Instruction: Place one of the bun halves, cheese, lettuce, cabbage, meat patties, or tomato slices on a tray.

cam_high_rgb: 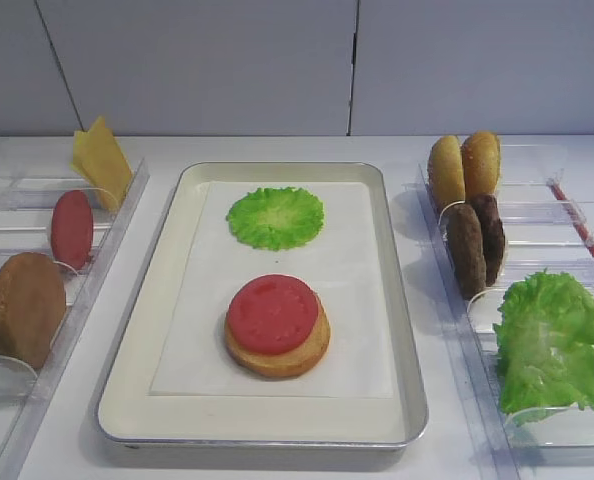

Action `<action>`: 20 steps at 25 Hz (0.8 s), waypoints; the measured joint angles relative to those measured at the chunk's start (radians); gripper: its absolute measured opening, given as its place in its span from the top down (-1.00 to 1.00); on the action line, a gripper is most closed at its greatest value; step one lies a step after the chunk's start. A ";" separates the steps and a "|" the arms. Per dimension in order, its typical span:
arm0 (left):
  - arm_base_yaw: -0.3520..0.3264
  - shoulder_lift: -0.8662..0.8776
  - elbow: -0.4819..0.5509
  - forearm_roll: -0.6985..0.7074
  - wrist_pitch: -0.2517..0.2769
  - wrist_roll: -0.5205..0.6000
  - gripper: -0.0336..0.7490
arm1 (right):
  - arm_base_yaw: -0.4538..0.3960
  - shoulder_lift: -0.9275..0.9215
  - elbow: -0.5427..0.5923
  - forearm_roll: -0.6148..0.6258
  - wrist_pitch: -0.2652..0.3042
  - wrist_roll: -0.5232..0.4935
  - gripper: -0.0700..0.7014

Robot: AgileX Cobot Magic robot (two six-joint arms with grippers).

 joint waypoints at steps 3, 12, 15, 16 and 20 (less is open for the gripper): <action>0.083 0.000 0.000 0.000 0.000 -0.001 -0.16 | 0.000 0.000 0.000 0.000 0.000 0.000 -0.61; 0.108 0.000 0.000 0.000 0.000 -0.002 -0.16 | 0.000 0.000 0.000 0.000 0.000 0.000 -0.61; 0.108 0.000 0.000 0.000 0.000 -0.002 -0.16 | 0.000 0.000 0.000 0.000 0.000 0.000 -0.61; 0.108 0.000 0.000 0.000 0.000 -0.002 -0.16 | 0.000 0.000 0.000 0.000 0.000 0.000 -0.61; 0.108 0.000 0.000 0.000 0.000 -0.002 -0.16 | 0.000 0.000 0.000 0.000 0.000 0.000 -0.61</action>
